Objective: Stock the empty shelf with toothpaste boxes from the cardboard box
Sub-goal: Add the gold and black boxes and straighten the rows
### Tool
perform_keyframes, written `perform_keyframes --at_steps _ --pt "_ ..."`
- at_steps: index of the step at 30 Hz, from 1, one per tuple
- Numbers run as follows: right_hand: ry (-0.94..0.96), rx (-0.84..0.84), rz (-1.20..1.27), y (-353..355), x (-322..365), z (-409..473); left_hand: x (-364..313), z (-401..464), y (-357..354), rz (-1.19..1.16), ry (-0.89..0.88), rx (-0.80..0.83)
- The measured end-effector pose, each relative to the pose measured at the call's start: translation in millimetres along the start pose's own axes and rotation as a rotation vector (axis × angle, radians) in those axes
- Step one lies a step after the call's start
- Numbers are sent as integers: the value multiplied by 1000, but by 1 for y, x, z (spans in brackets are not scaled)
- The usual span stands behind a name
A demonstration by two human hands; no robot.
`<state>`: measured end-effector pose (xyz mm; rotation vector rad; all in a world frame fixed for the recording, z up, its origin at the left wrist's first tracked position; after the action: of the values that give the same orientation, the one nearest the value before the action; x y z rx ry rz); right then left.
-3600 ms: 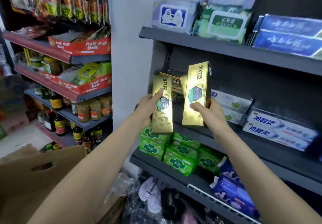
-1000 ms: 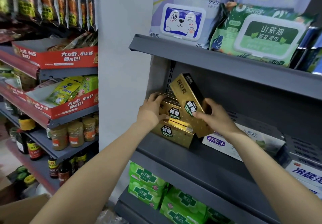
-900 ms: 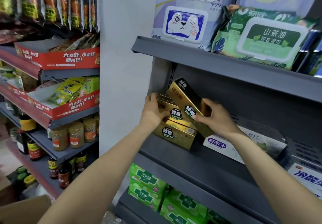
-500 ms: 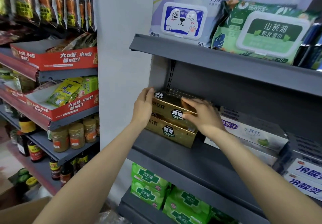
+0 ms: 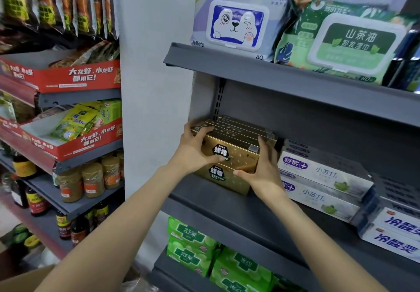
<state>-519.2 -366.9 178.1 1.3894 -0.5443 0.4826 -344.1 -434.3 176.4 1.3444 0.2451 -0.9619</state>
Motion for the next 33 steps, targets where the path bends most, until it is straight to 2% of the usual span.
perform_keyframes --at_steps 4,10,12,13,15,16,20,23,25,27,33 --pt "-17 -89 158 -8 0 3 2 3 5 -15 24 15" --pt "-2 -143 238 -11 -5 4 1 9 13 -9 89 112" --pt "24 -124 257 -10 -6 4 0 10 15 167 154 118" --pt "31 -95 251 -10 -7 5 -4 12 15 374 167 106" --pt "30 -30 250 -6 -12 8 -19 17 11 727 82 122" --pt "34 -15 291 -2 -14 8 -28 20 5 790 22 175" --pt "17 -78 668 26 -20 18 -49 35 -12 707 -36 414" --pt "-137 -97 580 34 -25 45 -53 44 -12 672 -20 490" --pt "-307 -69 586 27 -27 58 -51 46 -12 685 -33 489" --pt "-386 -36 647 18 -28 64 -49 45 -14 703 -54 460" --pt "-354 -41 661 15 -35 73 -49 46 -14 694 -74 432"
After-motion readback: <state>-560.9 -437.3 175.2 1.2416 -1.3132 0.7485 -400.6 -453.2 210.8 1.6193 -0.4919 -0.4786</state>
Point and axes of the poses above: each hand's wrist, its own z-axis towards the middle knuckle, its own y-axis out of the back of the hand, x = y × z, the point moved 5 cm from there along z, towards the middle knuckle, and after that the axes turned 12 degrees about x, right-handed, at the moved point
